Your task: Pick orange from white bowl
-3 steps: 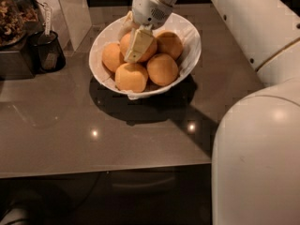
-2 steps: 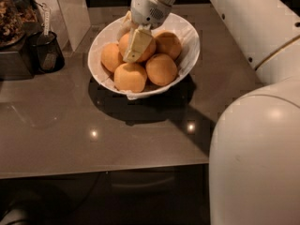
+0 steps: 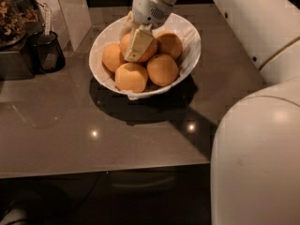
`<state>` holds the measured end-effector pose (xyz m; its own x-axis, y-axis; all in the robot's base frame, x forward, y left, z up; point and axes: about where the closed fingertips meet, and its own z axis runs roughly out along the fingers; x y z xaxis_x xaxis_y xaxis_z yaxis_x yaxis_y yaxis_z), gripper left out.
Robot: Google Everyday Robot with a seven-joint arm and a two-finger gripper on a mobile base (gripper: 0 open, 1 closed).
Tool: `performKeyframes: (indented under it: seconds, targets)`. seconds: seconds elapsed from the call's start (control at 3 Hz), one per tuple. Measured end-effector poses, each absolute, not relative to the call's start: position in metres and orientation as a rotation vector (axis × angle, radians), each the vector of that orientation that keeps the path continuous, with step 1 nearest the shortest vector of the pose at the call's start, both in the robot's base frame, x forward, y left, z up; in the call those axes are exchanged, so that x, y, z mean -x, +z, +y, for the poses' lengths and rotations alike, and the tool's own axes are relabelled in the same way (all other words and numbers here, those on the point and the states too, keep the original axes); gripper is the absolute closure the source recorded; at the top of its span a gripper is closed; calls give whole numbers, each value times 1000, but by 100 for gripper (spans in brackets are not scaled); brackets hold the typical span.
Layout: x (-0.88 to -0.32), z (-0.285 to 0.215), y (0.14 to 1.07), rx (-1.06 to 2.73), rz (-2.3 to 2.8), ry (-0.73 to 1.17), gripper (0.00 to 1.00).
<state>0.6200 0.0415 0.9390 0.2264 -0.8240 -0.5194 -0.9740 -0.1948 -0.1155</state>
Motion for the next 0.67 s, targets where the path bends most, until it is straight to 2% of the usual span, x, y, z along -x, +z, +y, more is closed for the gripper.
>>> performKeyframes:
  seconds: [0.33,0.67]
  targets:
    - [-619,33,944,2061,1680,440,100]
    - [-619,36,944,2061,1679,440,100]
